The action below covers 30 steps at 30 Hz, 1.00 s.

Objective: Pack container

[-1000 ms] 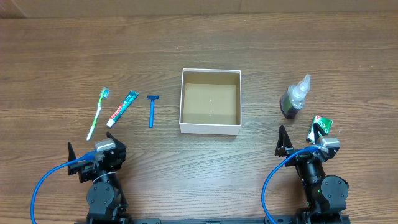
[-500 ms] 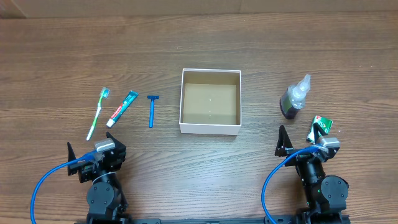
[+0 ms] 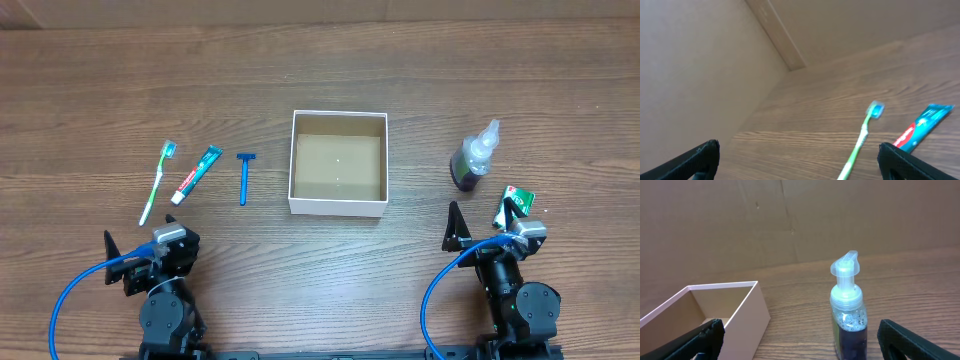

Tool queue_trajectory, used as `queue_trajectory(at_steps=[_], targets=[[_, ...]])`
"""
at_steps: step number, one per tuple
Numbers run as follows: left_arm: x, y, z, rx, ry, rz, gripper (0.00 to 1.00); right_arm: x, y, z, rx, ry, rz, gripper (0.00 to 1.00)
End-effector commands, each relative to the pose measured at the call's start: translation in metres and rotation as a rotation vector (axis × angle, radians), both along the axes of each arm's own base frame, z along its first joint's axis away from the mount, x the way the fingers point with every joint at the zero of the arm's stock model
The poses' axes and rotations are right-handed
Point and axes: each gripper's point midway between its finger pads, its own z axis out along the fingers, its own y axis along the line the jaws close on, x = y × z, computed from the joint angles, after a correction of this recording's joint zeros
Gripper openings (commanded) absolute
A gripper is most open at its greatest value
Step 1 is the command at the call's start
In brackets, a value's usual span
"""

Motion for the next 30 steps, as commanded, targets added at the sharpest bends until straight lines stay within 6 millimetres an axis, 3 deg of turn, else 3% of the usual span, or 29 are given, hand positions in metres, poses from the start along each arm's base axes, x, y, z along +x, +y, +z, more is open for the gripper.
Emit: queue_trajectory(at_steps=[1, 6, 9, 10, 13, 16, 19, 21, 24, 27, 30], targets=[[-0.005, 0.007, 0.001, 0.059, 0.027, 0.044, 1.00, 0.000, 0.000, -0.001, -0.007, -0.006, -0.004, 1.00], [-0.004, 0.006, 0.001, 0.058, 0.026, 0.038, 1.00, 0.000, 0.000, -0.001, -0.007, -0.006, -0.004, 1.00], [0.005, -0.010, 0.001, 0.040, 0.012, -0.067, 1.00, 0.000, 0.000, -0.002, -0.006, -0.005, -0.003, 1.00], [0.011, -0.023, 0.001, -0.074, -0.043, -0.147, 1.00, 0.000, -0.001, -0.002, -0.007, -0.005, -0.005, 1.00], [0.013, -0.031, 0.001, -0.361, -0.167, -0.178, 1.00, 0.000, 0.000, -0.001, -0.007, -0.005, -0.004, 1.00], [0.016, -0.045, 0.009, -0.417, -0.179, -0.264, 1.00, -0.004, -0.001, 0.003, -0.009, 0.033, -0.004, 1.00], [0.009, -0.056, 0.036, -0.448, -0.164, -0.326, 1.00, -0.011, -0.001, 0.026, -0.012, 0.075, -0.004, 1.00], [-0.002, -0.062, 0.069, -0.525, -0.177, -0.366, 1.00, -0.015, -0.001, 0.051, -0.015, 0.132, -0.004, 1.00], [-0.013, -0.067, 0.099, -0.621, -0.151, -0.378, 1.00, -0.013, 0.000, 0.089, -0.012, 0.230, 0.004, 1.00], [-0.016, -0.079, 0.114, -0.709, -0.011, -0.386, 1.00, -0.001, 0.003, 0.115, -0.022, 0.450, 0.014, 1.00], [-0.017, -0.095, 0.118, -0.790, 0.215, -0.385, 1.00, 0.008, 0.006, 0.123, -0.026, 0.684, 0.032, 1.00]])
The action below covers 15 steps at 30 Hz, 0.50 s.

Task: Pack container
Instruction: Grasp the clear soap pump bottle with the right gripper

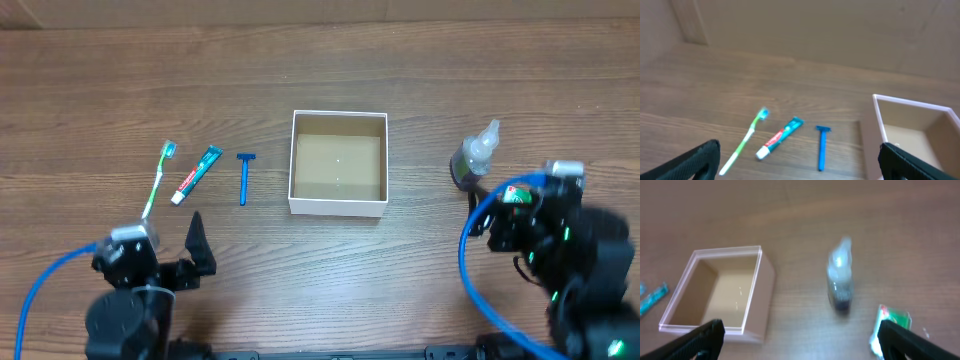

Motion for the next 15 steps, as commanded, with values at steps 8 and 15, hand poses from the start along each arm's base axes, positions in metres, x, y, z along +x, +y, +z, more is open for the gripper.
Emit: queue_trajectory(at_steps=[8, 15], targets=[[0.016, -0.034, 0.026, -0.116, 0.469, -0.128, 1.00, 0.072, -0.023, -0.002, -0.144, 0.364, -0.083, 1.00], [0.027, -0.033, 0.014, -0.105, 0.524, -0.110, 1.00, 0.114, -0.035, -0.099, -0.125, 0.514, 0.011, 1.00]])
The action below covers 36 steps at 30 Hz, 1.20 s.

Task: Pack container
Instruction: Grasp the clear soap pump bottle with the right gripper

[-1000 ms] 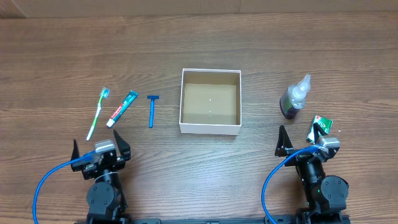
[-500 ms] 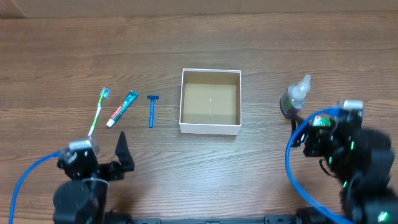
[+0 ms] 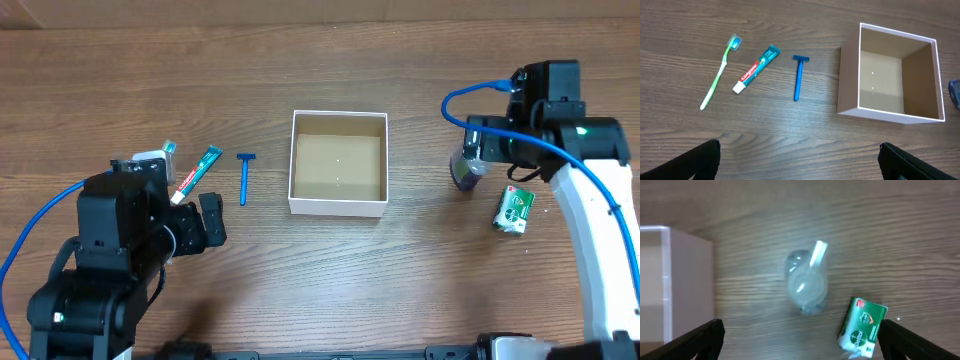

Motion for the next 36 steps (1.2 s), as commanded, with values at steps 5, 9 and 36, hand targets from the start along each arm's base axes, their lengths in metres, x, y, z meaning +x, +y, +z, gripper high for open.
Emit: queue_trajectory(at_steps=[5, 9, 36], targets=[[0.011, 0.002, 0.006, 0.001, -0.017, 0.017, 1.00, 0.002, 0.005, -0.059, 0.078, 0.012, 0.165, 1.00], [0.014, 0.001, 0.003, 0.002, -0.007, 0.018, 1.00, 0.004, 0.005, -0.086, 0.062, 0.005, 0.195, 1.00], [0.015, 0.001, 0.002, 0.003, 0.000, 0.017, 1.00, 0.022, -0.006, -0.114, 0.014, 0.013, 0.166, 0.44]])
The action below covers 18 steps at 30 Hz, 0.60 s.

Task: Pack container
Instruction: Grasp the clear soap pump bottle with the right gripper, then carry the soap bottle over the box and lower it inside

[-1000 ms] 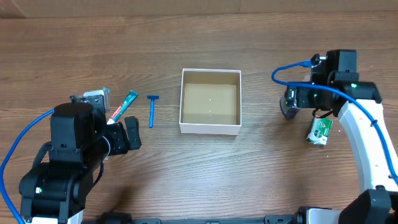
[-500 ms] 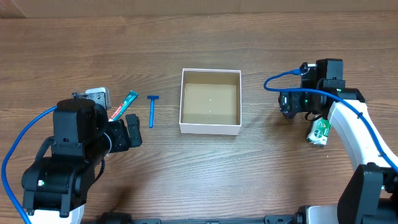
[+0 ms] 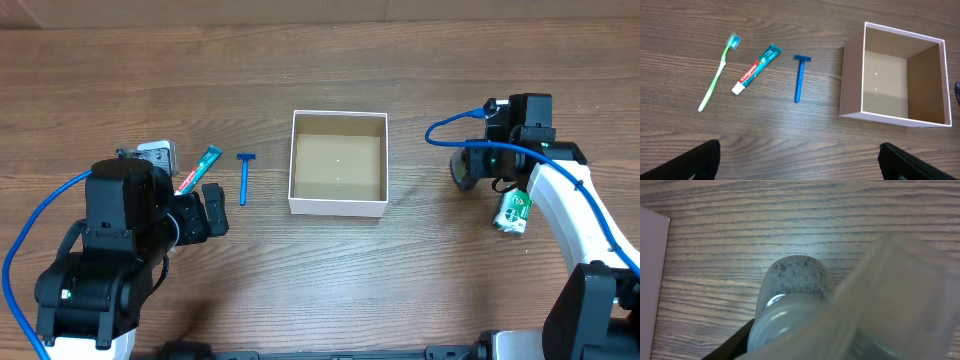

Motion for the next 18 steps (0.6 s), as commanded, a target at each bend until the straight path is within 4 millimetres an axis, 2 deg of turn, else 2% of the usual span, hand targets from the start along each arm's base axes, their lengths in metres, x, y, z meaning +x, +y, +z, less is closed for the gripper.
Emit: queue_trajectory(at_steps=[1, 4, 5, 6, 7, 8, 10, 11, 14, 16, 18], targets=[[0.002, 0.002, 0.009, -0.002, -0.025, 0.012, 1.00, -0.002, -0.001, -0.006, -0.002, 0.014, -0.001, 0.43], [0.002, 0.002, 0.009, -0.002, -0.025, 0.012, 1.00, -0.002, -0.001, -0.006, -0.002, 0.014, -0.001, 0.33], [0.002, 0.002, 0.009, -0.002, -0.025, 0.012, 1.00, -0.002, -0.001, -0.006, -0.001, 0.014, -0.001, 0.27], [0.002, 0.002, 0.009, -0.002, -0.025, 0.012, 1.00, -0.002, -0.001, -0.006, 0.000, 0.014, -0.004, 0.19], [0.002, 0.002, 0.009, -0.001, -0.025, 0.012, 1.00, -0.002, -0.001, -0.006, 0.000, 0.014, -0.005, 0.04], [0.002, 0.002, 0.009, -0.001, -0.025, 0.012, 1.00, -0.002, -0.001, -0.004, 0.004, 0.015, -0.024, 0.04], [0.002, 0.002, 0.009, -0.001, -0.025, 0.012, 1.00, -0.003, -0.012, 0.013, -0.015, 0.022, -0.131, 0.03], [0.002, 0.002, 0.009, -0.001, -0.025, 0.012, 1.00, -0.003, -0.010, 0.027, -0.010, 0.018, -0.134, 0.04], [0.003, 0.002, 0.009, 0.002, -0.026, 0.015, 1.00, -0.006, 0.001, 0.094, 0.055, -0.032, -0.229, 0.04], [0.003, 0.003, 0.009, 0.005, -0.027, 0.017, 1.00, -0.015, 0.027, 0.154, 0.079, -0.097, -0.186, 0.04], [0.003, 0.004, 0.009, 0.007, -0.027, 0.020, 1.00, -0.021, 0.054, 0.194, 0.105, -0.163, -0.128, 0.04]])
